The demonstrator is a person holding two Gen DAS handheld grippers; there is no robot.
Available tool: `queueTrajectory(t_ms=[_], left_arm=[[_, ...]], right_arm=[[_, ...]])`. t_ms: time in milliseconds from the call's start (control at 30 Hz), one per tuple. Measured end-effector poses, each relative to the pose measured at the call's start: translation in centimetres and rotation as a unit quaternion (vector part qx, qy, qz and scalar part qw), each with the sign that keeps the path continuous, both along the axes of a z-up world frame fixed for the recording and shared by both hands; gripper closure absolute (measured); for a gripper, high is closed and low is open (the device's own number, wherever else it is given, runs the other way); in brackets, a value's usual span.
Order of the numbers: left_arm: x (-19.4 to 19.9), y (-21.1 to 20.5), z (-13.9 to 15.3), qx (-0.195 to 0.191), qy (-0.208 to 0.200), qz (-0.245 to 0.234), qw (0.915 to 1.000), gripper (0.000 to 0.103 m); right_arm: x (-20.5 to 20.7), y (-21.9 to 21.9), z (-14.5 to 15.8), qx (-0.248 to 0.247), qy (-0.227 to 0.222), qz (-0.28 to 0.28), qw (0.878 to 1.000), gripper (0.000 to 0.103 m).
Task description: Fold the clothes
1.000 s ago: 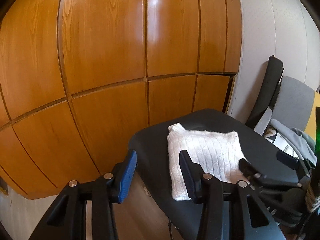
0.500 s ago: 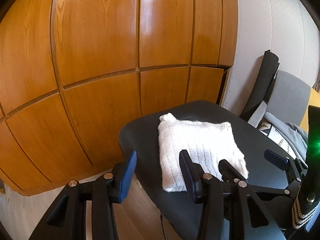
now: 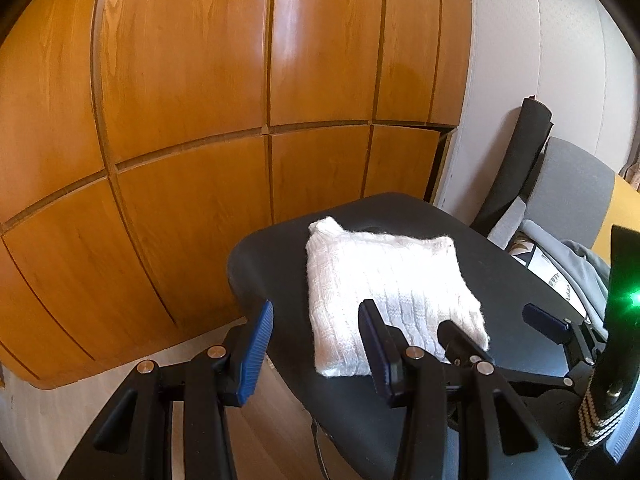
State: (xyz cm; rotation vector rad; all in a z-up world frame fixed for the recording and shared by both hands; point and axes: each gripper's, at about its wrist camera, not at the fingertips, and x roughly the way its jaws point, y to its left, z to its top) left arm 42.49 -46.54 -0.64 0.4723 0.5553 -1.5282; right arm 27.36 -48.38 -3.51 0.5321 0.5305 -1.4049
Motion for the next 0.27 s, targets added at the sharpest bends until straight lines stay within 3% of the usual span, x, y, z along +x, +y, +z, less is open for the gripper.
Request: queueTrajectory(t_ms=[267], left_arm=[[0.00,0.55,0.47,-0.023,-0.005,0.001,0.9997,0.058]], right_arm=[[-0.12,-0.06,-0.51,0.008,-0.005,0.002,1.000,0.002]])
